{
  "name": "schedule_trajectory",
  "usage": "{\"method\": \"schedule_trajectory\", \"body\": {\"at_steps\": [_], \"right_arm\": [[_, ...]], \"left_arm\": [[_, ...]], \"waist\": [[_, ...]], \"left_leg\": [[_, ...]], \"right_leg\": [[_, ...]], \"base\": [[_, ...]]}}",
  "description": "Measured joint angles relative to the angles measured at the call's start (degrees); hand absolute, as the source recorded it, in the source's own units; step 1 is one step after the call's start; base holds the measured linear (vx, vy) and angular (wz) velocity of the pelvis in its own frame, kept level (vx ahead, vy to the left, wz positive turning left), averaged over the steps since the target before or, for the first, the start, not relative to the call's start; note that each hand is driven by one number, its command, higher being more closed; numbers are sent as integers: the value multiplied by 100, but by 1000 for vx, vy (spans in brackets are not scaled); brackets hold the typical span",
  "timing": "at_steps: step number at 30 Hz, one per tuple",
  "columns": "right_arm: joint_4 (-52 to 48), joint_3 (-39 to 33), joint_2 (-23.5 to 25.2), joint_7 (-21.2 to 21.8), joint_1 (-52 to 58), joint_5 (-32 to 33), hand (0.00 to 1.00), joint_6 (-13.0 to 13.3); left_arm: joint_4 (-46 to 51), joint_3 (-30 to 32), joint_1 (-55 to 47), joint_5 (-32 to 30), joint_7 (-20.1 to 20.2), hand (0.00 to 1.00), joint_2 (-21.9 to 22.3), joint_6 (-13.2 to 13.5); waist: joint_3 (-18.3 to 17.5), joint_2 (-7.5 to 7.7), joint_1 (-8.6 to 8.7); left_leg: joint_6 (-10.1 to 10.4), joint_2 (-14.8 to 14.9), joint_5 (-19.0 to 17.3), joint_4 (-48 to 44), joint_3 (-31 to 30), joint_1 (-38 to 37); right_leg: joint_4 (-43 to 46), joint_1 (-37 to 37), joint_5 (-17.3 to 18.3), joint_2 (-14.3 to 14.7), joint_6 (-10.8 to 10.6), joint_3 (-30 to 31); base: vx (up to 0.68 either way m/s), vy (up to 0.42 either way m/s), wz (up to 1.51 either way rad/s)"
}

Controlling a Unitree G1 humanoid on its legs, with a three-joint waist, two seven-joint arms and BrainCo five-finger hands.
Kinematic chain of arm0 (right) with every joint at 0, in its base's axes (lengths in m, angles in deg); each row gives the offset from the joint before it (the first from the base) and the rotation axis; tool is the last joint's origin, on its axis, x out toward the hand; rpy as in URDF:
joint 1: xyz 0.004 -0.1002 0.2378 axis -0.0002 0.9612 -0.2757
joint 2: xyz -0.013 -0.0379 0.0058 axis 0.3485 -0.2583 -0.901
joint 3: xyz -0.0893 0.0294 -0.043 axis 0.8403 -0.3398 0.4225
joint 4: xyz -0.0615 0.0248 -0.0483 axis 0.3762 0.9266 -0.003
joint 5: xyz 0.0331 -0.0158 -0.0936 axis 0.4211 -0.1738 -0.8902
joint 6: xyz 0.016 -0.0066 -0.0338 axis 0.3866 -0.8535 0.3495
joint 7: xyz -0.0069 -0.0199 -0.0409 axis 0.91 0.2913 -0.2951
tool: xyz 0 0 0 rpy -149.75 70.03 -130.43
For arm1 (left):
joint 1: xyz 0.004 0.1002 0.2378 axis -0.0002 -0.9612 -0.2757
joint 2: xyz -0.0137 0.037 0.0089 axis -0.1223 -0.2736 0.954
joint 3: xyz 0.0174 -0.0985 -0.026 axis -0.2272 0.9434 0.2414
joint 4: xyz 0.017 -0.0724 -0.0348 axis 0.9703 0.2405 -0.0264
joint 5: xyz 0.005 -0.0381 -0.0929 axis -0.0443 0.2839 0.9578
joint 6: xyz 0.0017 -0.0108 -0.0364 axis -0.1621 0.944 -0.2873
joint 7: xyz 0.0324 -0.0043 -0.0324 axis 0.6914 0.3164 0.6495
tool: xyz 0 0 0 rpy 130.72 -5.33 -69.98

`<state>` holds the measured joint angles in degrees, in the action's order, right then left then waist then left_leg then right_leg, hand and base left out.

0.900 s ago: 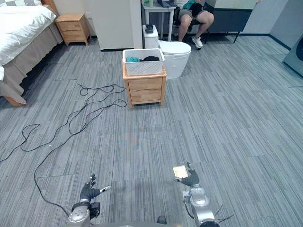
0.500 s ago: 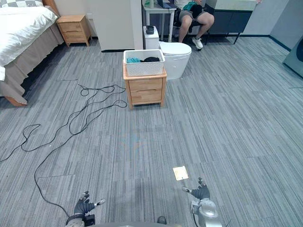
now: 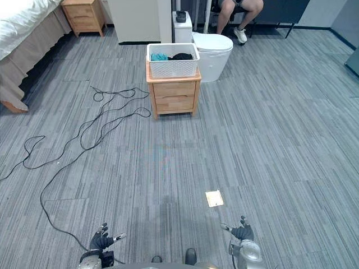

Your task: Pick up the laundry basket with both hands and put the clothes into the washing machine.

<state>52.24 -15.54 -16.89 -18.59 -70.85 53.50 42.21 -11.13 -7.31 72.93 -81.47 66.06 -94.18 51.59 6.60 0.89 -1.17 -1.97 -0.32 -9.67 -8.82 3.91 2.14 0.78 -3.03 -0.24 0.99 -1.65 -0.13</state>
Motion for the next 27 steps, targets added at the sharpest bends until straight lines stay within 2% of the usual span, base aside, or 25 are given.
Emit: {"method": "schedule_trajectory", "body": {"at_steps": [1, 2, 3, 4, 6, 8, 9, 11, 13, 14, 15, 16, 17, 18, 19, 20, 21, 22, 23, 24, 25, 26, 27], "right_arm": [[-10, 14, -14, 0, -123, -51, 0, 0], [-45, 57, -13, 1, -173, -88, 0, -1], [-61, 118, -14, 1, -156, -125, 0, -4], [-122, 169, -10, 3, -119, -178, 0, -28], [-217, 225, -7, 1, -90, -216, 0, -103], [-237, 326, -9, -1, -65, -216, 0, -122], [-330, 380, -20, 4, -79, -215, 0, -127], [-579, 381, -76, 2, -98, -213, 0, -117], [-681, 392, -168, 0, -186, -213, 0, -104], [-779, 410, -169, -3, -165, -213, 0, -102], [-870, 502, -179, -4, -73, -213, 0, -98], [-909, 520, -173, 0, -6, -211, 0, -87], [-910, 506, -191, 4, 61, -211, 0, -84], [-918, 513, -157, 13, 46, -211, 0, -83], [-952, 552, -116, 28, 43, -212, 0, -84], [-1074, 645, -118, 39, 71, -211, 0, -88], [-1133, 781, -86, 28, 48, -206, 0, -79], [-1172, 827, -37, 29, 52, -206, 0, -70], [-1342, 848, 94, 22, 98, -190, 0, -47], [-1472, 846, 173, 16, 131, -137, 0, -5], [-1578, 870, 192, 16, 124, -73, 0, 51], [-1588, 901, 181, 20, 92, -37, 0, 69], [-1568, 908, 165, 21, 34, -29, 0, 75]], "left_arm": [[146, -1, -22, 0, 2, 0, -2, 1], [231, -1, -14, 1, 1, 0, -24, 2], [306, -4, -23, 2, -1, 0, -41, 4], [317, -14, -6, 4, -1, 0, -53, 11], [327, -34, 15, 22, -3, 0, -72, 11], [328, -74, -15, 36, -8, 0, -125, 3], [328, -81, 48, 43, -9, 0, -155, 3], [326, -128, 239, 47, -13, 0, -144, 3], [326, -236, 359, 56, -18, 0, -138, 11], [317, -291, 416, 56, -17, 0, -147, 12], [298, -291, 393, 56, -22, 0, -179, 15], [283, -285, 358, 55, -19, 0, -175, 15], [185, -296, 368, 54, -15, 0, -22, 16], [151, -297, 410, 53, -5, 0, -8, 17], [125, -293, 421, 53, -4, 0, 16, 18], [88, -221, 400, 43, 2, 0, 106, 12], [85, -124, 342, 42, -2, 0, 174, 16], [83, -91, 334, 41, 2, 0, 174, 16], [139, -67, 331, 31, 4, 0, 189, 12], [210, -69, 324, 29, 12, 0, 230, 19], [331, -75, 273, 28, 38, 0, 293, 34], [370, -85, 242, 26, 61, 0, 311, 52], [397, -90, 216, 25, 114, 0, 331, 56]], "waist": [[62, -45, -3], [124, -19, -14], [166, 16, -3], [194, 44, 9], [344, 35, 44], [402, -7, 41], [455, 38, 45], [620, -109, 92], [742, -240, 194], [761, -138, 247], [727, -30, 292], [702, 19, 333], [673, -170, 344], [675, -168, 340], [686, -175, 343], [761, -264, 342], [812, -326, 291], [823, -315, 259], [854, -221, 141], [873, -144, 32], [856, -95, -40], [851, -98, -91], [860, -114, -162]], "left_leg": [[-62, 0, -211, -270, 91, 112], [-133, -78, -389, -477, 179, 121], [-183, -172, -530, -578, 200, 99], [-260, -285, -677, -662, 196, 41], [-425, -399, -795, -721, 108, -210], [-450, -407, -949, -681, 47, -461], [-458, -380, -962, -559, -33, -667], [-452, -173, -962, -261, -255, -983], [-275, 71, -961, 55, -443, -1313], [-106, 87, -966, 108, -537, -1488], [90, 75, -1070, 90, -588, -1683], [192, 78, -1127, 40, -636, -1800], [424, 284, -1091, -401, -682, -1787], [705, 336, -926, -797, -623, -1607], [1100, 381, -502, -1610, -549, -1273], [1286, 480, 565, -3001, -525, -739], [1270, 762, 658, -4531, -439, -180], [1088, 891, 529, -5116, -319, 99], [750, 1015, 254, -5843, -85, 607], [532, 1030, 94, -5979, 115, 941], [399, 1017, -82, -5801, 282, 1441], [398, 1009, -175, -5557, 342, 1673], [381, 983, -286, -4776, 430, 2047]], "right_leg": [[694, -321, 378, -17, -55, 73], [1475, -609, 802, -103, -162, 162], [2005, -781, 1076, -197, -206, 167], [2788, -1082, 1292, -335, -229, 118], [3967, -1538, 1430, -526, -242, -187], [4194, -1788, 1673, -616, -231, -503], [4054, -1953, 1697, -605, -220, -758], [3488, -2236, 1626, -495, -184, -1096], [2581, -2547, 1098, -289, -115, -1338], [1877, -2660, 599, -273, -74, -1387], [1462, -2738, 189, -277, 113, -1381], [1497, -2753, -182, -300, 390, -1362], [2145, -2817, -377, -241, 761, -1473], [2297, -2824, -156, -212, 819, -1491], [2385, -2704, 115, -191, 864, -1515], [2204, -2212, 334, -31, 898, -1510], [1864, -1603, 425, 214, 984, -1448], [1728, -1310, 464, 293, 1023, -1401], [1485, -737, 582, 347, 1082, -1266], [1250, -349, 654, 342, 1081, -1133], [896, 113, 723, 323, 1018, -988], [742, 296, 759, 313, 959, -925], [519, 582, 835, 292, 861, -786]], "base": [[20, 107, -35], [15, 143, -30], [49, 158, -14], [76, 133, -1], [223, 136, 10], [316, 107, 13], [314, 50, 24], [450, 5, 51], [589, -50, 60], [621, -88, 66], [786, -139, 60], [718, -153, 45], [713, -151, 26], [716, -177, 17], [733, -203, 4], [905, -246, -12], [766, -182, -21], [722, -130, -30], [660, -97, -28], [743, -86, -39], [588, -49, -38], [565, 7, -48], [558, 63, -47]]}}
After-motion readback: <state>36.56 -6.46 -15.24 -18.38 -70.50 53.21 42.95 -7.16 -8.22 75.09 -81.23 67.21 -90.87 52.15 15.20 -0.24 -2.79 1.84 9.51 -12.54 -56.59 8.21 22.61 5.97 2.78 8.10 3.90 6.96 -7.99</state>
